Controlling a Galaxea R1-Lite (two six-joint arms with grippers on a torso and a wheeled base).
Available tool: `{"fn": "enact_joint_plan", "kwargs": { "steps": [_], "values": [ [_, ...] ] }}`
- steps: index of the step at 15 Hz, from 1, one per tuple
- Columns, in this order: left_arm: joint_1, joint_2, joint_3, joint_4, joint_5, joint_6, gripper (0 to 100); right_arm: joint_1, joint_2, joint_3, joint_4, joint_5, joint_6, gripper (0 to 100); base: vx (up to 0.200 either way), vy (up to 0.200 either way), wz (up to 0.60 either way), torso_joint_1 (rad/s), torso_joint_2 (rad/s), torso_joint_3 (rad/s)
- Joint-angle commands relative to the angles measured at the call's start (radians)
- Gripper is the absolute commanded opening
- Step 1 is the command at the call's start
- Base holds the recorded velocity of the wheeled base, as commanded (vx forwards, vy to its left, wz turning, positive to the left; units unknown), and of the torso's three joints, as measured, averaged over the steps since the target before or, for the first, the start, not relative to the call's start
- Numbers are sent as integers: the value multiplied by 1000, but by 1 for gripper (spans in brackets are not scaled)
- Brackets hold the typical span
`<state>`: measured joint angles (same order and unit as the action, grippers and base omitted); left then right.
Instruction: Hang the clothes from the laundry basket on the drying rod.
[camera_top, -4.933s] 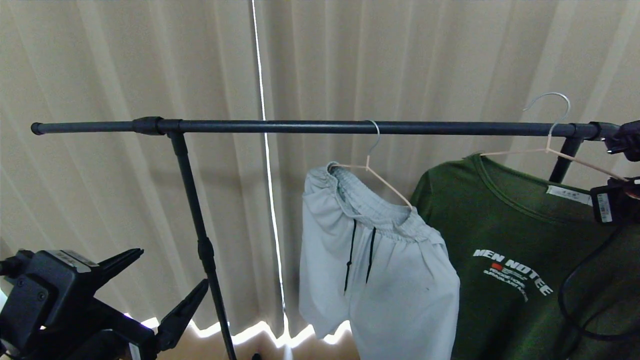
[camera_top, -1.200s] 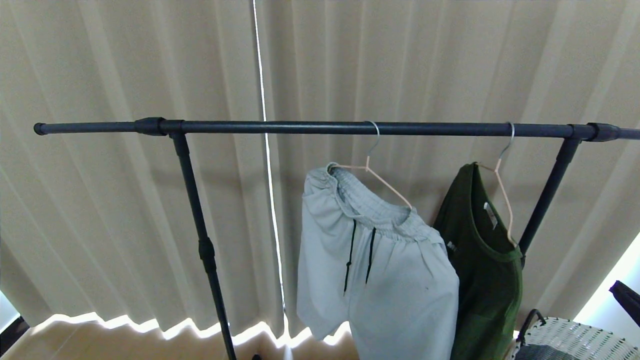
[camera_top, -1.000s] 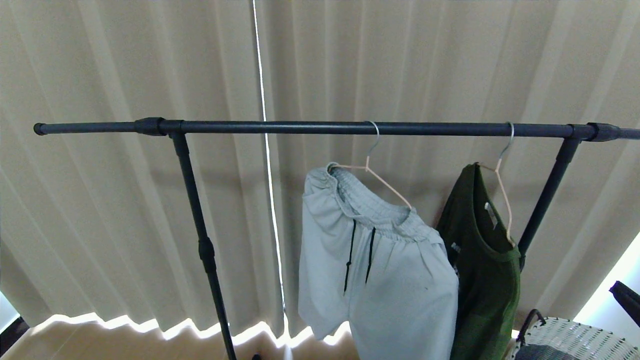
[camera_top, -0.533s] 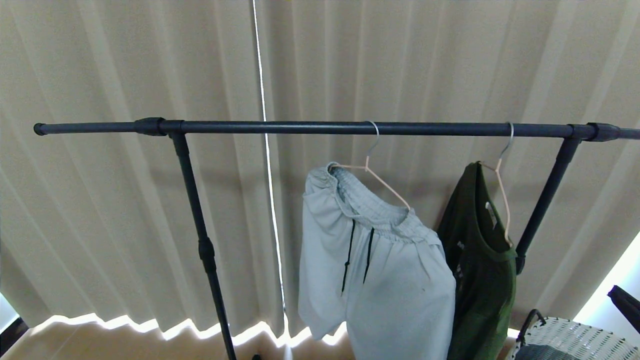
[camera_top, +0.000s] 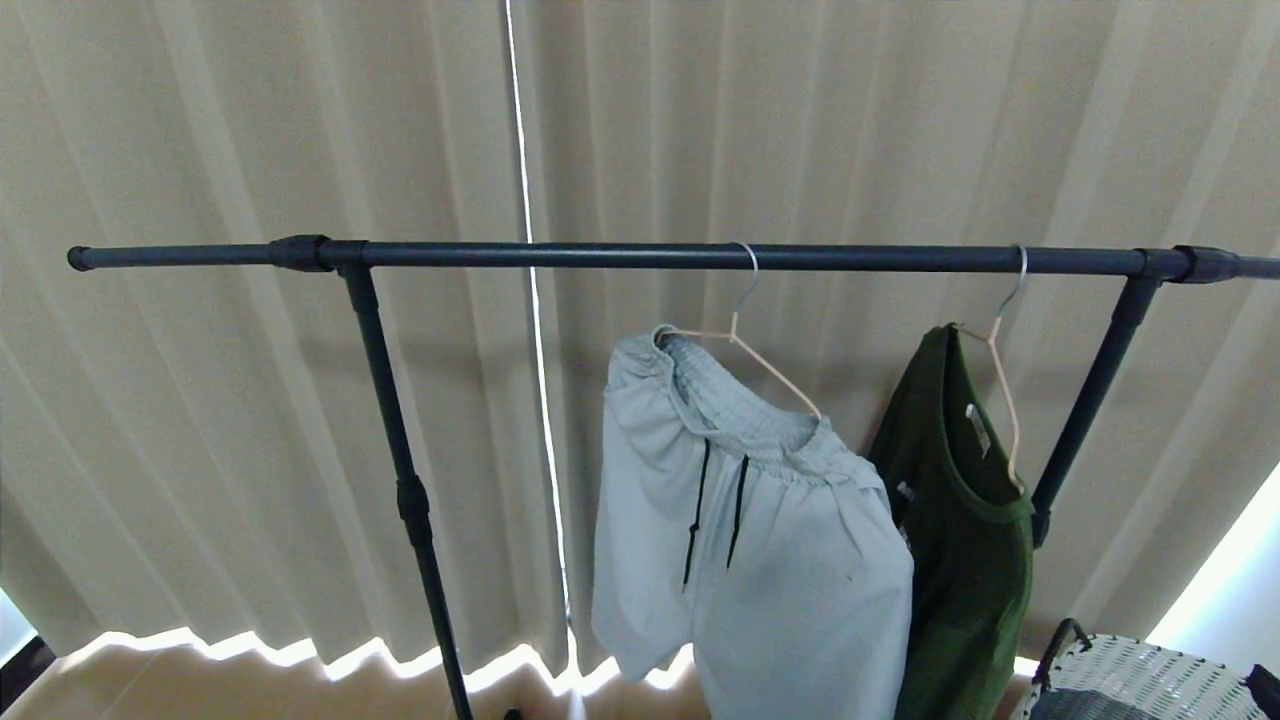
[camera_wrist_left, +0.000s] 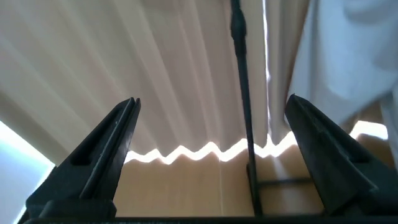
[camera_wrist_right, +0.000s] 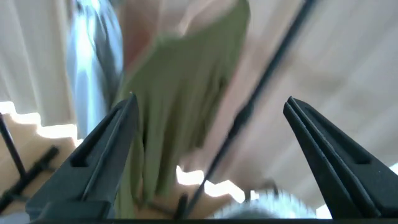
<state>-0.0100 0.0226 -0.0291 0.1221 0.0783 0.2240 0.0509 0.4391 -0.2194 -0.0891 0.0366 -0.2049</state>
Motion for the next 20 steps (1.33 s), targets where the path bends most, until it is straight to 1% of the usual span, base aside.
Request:
{"fn": "enact_joint_plan", "kwargs": {
  "steps": [1,2,3,5,6,7,8,9,10,12,16,18,20],
  "values": [
    [4,-23,0,1,1,-15,100,0,-73,44,6,-40,7,100,0,0,0,0,0,0],
    [5,-23,0,1,0,-11,100,0,-120,78,6,-41,15,100,0,0,0,0,0,0],
    [5,-23,0,1,-2,-9,100,0,-185,109,6,-41,42,100,0,0,0,0,0,0],
    [5,-23,0,1,1,-12,100,7,-266,147,16,-38,82,100,0,0,0,0,0,0],
    [4,-23,0,1,0,-11,100,15,-341,175,54,-35,101,100,0,0,0,0,0,0],
    [4,-23,0,1,0,-9,100,-3,-361,216,63,-32,105,100,0,0,0,0,0,0],
    [4,-23,0,1,-2,-8,100,-11,-364,216,63,-30,107,100,0,0,0,0,0,0],
    [4,-23,2,1,-2,-3,100,-54,-439,216,106,-23,121,100,0,0,0,0,0,0],
    [4,-23,0,1,1,-14,100,-54,-438,216,108,-43,134,100,0,0,0,0,0,0],
    [4,-23,0,1,1,-14,100,-57,-435,209,123,-152,186,100,0,0,0,0,0,0],
    [4,-23,0,1,1,-14,100,-59,-431,201,143,-169,199,100,0,0,0,0,0,0],
    [4,-23,0,1,1,-14,100,-59,-435,204,131,-173,248,100,0,0,0,0,0,0],
    [4,-23,0,1,1,-14,100,-59,-435,204,129,-173,252,100,0,0,0,0,0,0]
  ]
}}
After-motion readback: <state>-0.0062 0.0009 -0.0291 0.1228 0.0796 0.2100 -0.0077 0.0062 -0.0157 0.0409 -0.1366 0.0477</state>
